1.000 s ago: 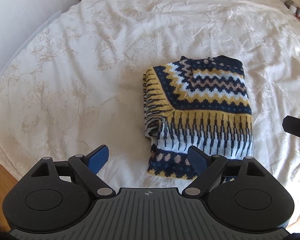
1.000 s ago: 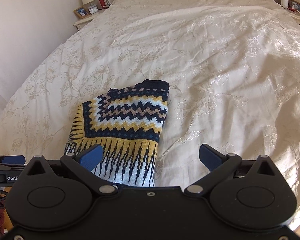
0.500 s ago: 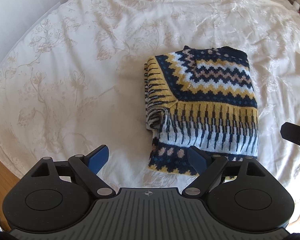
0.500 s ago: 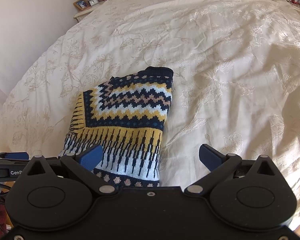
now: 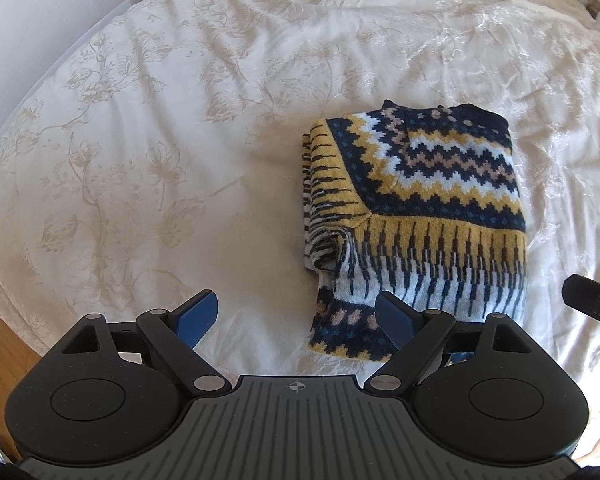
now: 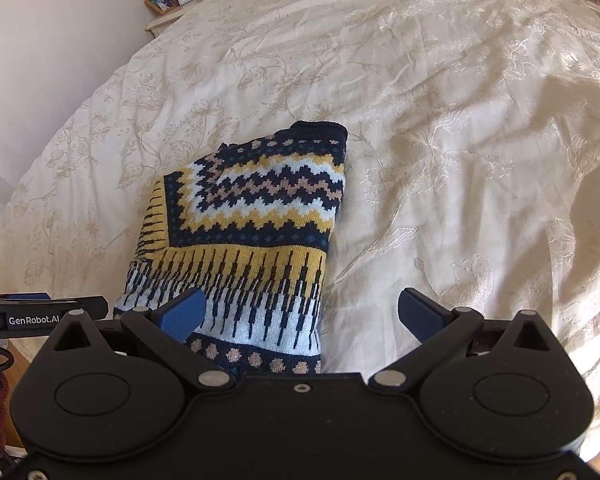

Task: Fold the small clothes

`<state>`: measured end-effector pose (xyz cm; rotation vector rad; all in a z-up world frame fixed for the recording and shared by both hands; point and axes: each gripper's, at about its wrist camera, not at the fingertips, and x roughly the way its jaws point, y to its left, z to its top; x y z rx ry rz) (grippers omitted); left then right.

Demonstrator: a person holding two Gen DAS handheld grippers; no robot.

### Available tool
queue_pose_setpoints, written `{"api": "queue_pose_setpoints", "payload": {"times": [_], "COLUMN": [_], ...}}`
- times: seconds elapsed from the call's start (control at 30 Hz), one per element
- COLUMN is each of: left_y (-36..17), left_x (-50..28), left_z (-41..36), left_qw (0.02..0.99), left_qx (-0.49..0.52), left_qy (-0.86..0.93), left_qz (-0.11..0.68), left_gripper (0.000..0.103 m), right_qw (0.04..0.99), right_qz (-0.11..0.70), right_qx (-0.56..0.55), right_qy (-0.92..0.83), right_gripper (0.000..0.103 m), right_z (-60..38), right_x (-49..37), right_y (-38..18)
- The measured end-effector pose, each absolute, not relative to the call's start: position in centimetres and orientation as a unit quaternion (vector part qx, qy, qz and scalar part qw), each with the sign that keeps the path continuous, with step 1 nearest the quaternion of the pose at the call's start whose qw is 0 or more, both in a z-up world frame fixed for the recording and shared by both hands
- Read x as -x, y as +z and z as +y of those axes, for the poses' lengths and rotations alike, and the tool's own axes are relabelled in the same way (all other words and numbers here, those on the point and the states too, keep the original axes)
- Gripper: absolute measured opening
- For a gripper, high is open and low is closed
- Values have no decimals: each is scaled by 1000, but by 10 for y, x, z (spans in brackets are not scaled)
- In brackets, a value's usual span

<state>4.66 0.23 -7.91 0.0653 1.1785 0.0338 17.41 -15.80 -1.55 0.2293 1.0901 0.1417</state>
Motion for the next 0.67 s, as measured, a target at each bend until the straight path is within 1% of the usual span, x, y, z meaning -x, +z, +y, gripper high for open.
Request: {"api": "queue_pose_setpoints", "payload": {"times": [0.67], "left_y": [-80], "left_x": [-51], "left_z": [-2], "left_qw": [831], "left_qx": [-30], "left_qy": [5], "left_qz": [555], "left_gripper": [86], "right_qw": [838], "right_qz": [528], "right_qx": [-123], "right_qy": [66], "right_gripper": [102], "right_z": [-158], "right_x": [-175], "right_y": [-22]}}
